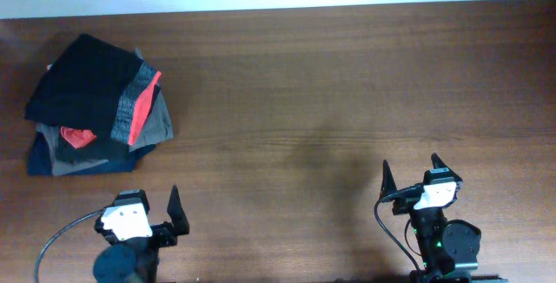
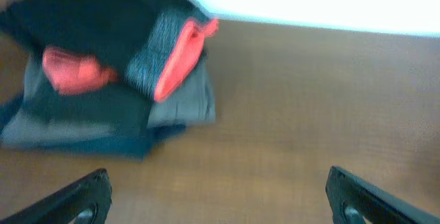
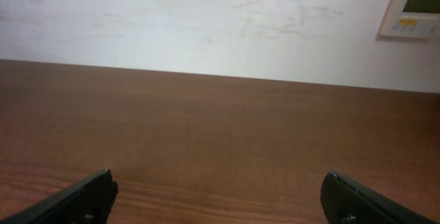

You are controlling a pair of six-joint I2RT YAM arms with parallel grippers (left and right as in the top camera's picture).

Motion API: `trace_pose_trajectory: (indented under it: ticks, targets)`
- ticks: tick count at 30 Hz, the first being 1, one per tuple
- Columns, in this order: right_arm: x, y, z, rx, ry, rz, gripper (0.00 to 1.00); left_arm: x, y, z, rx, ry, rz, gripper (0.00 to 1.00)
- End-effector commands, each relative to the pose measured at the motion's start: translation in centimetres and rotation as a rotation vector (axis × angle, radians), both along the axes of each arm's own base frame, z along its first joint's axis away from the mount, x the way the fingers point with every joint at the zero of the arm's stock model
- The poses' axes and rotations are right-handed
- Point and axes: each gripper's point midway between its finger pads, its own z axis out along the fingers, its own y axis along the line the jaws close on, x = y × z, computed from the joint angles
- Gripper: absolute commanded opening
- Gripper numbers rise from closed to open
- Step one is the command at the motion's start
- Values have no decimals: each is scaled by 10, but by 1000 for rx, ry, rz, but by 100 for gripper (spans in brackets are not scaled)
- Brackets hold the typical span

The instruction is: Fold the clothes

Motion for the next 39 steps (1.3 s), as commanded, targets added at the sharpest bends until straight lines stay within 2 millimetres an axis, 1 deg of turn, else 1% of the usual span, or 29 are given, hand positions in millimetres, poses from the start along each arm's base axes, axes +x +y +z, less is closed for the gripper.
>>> trace_pose_trajectory:
  ticks: [1, 3, 4, 6, 9, 10, 11, 13, 14, 15, 39]
  targets:
    - [0, 0, -2, 1, 0, 3, 99, 12, 0, -11, 21, -54, -3, 99]
    - [0, 0, -2, 1, 0, 3, 99, 20, -3, -12, 21, -99, -12, 99]
    - [0, 0, -2, 1, 0, 3, 99, 28, -6, -8, 41, -157, -31, 99]
    - [0, 0, -2, 1, 0, 3, 99, 35, -10, -2, 66, -228, -51, 99]
    - [0, 0, -2, 1, 0, 3, 99, 44, -21, 2, 156, -342, -107, 99]
    - [0, 0, -2, 1, 0, 3, 99, 46, -27, -5, 194, -346, -147, 99]
    - [0, 0, -2, 1, 0, 3, 99, 46, -28, -10, 216, -318, -160, 99]
    - [0, 0, -2, 1, 0, 3, 99, 45, -28, -28, 220, -247, -169, 99]
    - [0, 0, -2, 1, 0, 3, 99, 45, -32, -31, 215, -237, -193, 99]
    - [0, 0, -2, 1, 0, 3, 99, 44, -36, -30, 210, -242, -217, 99]
    - [0, 0, -2, 1, 0, 3, 99, 45, -36, -31, 211, -241, -217, 99]
